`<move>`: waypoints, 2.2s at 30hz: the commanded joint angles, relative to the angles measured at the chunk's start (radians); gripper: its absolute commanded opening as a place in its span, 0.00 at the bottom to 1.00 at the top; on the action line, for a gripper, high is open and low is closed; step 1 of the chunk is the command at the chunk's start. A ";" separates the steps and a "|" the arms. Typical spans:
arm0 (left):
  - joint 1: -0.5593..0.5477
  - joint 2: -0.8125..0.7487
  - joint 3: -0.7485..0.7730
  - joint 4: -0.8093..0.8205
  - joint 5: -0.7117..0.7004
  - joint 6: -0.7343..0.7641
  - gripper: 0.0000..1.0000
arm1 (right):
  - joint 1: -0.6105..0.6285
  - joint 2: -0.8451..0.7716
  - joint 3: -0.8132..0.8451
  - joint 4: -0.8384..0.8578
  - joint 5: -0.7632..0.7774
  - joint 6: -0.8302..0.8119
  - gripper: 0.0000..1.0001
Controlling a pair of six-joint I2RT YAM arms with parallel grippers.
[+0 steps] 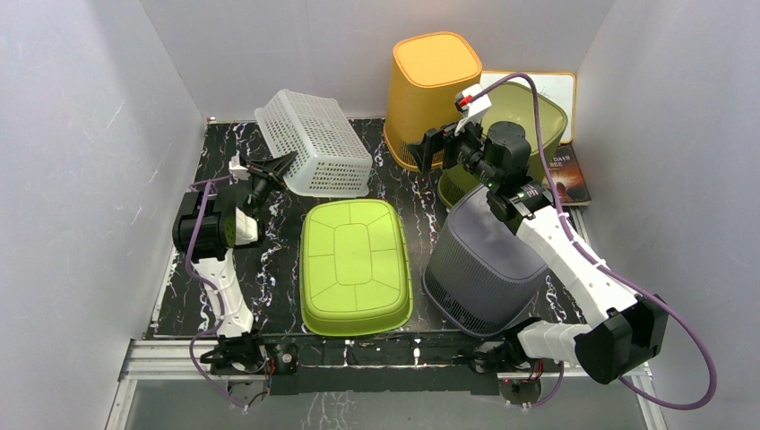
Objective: Turn the large container upside down
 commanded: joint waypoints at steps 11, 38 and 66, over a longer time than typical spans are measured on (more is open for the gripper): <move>0.074 -0.052 0.075 -0.704 0.037 0.551 0.35 | -0.001 0.004 0.028 0.036 -0.019 0.001 0.97; 0.096 -0.286 0.398 -1.795 -0.487 1.203 0.97 | 0.000 0.070 0.081 -0.064 0.016 0.027 0.98; -0.372 -1.113 0.229 -1.861 -0.217 1.403 0.98 | 0.068 0.184 0.270 -0.117 0.060 0.016 0.98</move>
